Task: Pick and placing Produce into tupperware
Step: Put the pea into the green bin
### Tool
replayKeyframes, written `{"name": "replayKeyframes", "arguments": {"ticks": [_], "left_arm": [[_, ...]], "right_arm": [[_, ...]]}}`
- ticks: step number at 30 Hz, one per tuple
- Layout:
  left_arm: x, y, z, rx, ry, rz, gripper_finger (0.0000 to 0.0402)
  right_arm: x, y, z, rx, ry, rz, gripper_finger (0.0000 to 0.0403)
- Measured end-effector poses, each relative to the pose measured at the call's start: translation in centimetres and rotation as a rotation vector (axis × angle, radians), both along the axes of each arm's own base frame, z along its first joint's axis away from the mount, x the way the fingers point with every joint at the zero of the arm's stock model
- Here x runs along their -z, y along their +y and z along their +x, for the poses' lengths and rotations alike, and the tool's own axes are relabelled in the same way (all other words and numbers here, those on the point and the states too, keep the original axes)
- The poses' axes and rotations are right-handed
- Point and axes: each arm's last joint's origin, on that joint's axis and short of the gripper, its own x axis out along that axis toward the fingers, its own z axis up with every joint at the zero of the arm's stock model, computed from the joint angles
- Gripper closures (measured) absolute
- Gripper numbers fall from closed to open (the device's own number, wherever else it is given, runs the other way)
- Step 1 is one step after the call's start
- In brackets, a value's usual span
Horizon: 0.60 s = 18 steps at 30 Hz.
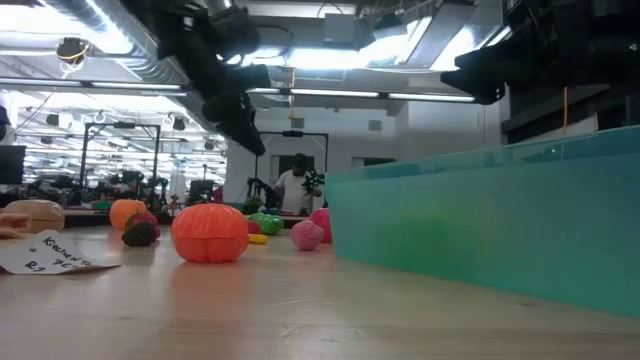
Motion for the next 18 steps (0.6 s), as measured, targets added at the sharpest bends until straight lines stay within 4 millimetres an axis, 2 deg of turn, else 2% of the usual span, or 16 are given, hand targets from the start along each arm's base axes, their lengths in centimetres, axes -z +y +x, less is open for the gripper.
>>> {"name": "replayKeyframes", "arguments": {"ticks": [4, 9, 18], "left_arm": [[0.2, 0.8, 1.1, 0.036, 0.141, 0.058, 0.0141], [0.4, 1.7, 2.7, 0.094, 0.234, 0.168, 0.0141], [2.2, 1.9, 3.7, 0.195, 0.355, 0.18, 0.0141]], "right_arm": [[0.0, 0.0, 0.0, 0.0, 0.005, 0.0, 0.0127], [0.1, 0.0, 0.0, 0.0, 0.014, 0.002, 0.0127], [0.2, 0.0, 0.0, -0.001, 0.025, 0.001, 0.0127]]}}
